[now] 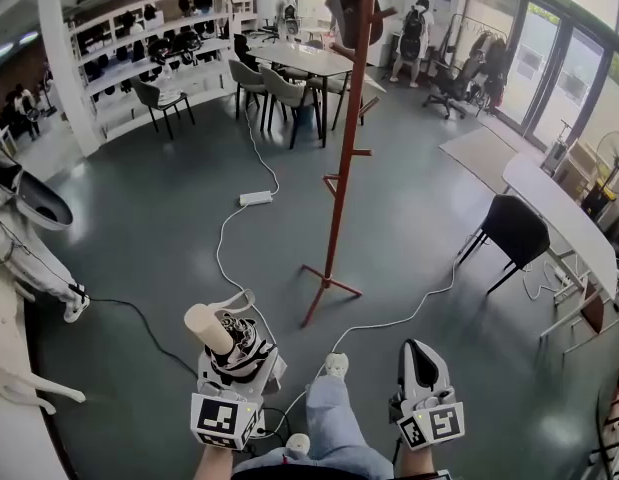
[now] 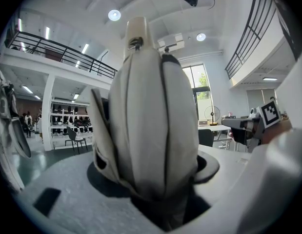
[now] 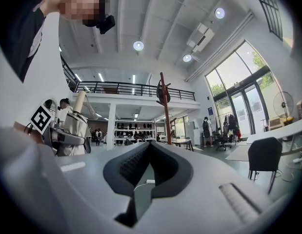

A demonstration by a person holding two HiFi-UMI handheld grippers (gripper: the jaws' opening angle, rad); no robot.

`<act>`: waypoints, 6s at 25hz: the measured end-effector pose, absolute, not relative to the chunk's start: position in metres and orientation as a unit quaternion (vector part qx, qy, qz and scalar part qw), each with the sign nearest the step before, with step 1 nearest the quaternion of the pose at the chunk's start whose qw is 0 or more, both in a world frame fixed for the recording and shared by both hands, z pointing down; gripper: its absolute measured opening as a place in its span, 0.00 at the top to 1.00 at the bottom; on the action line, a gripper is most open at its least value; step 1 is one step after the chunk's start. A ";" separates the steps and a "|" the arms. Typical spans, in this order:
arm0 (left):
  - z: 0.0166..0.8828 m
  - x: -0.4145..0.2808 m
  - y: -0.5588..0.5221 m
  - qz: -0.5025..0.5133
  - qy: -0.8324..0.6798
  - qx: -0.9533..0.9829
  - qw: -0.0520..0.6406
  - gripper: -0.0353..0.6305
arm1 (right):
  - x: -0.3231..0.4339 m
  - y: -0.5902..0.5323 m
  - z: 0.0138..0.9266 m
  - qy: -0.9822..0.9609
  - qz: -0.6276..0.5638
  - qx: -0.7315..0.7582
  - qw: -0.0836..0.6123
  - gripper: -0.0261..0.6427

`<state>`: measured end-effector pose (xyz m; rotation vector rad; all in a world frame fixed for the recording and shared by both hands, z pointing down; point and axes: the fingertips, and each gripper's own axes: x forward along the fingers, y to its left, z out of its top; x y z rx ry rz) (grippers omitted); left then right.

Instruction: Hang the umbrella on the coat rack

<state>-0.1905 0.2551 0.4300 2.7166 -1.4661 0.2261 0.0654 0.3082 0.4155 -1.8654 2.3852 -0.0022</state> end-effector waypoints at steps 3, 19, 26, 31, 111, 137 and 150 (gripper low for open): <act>0.431 -0.185 0.228 0.072 -0.478 0.875 0.020 0.49 | 0.068 0.277 0.417 0.793 0.004 -0.606 0.058 0.95; 0.470 -0.117 0.025 0.087 -0.503 0.858 0.050 0.49 | 0.121 0.045 0.444 0.842 -0.025 -0.537 0.045 0.95; 0.474 -0.090 -0.074 0.085 -0.526 0.845 0.055 0.49 | 0.148 -0.063 0.449 0.872 -0.043 -0.486 0.042 0.95; 0.484 -0.075 -0.105 0.091 -0.538 0.835 0.062 0.49 | 0.154 -0.108 0.455 0.890 -0.054 -0.452 0.044 0.95; 0.577 -0.011 -0.206 0.190 -0.406 0.891 0.068 0.49 | 0.134 -0.180 0.461 0.887 -0.073 -0.457 0.008 0.95; 0.599 0.022 -0.194 0.197 -0.378 0.902 0.075 0.49 | 0.147 -0.186 0.477 0.889 -0.086 -0.450 -0.008 0.95; 0.611 0.056 -0.208 0.209 -0.349 0.910 0.076 0.49 | 0.167 -0.188 0.477 0.883 -0.089 -0.461 -0.008 0.95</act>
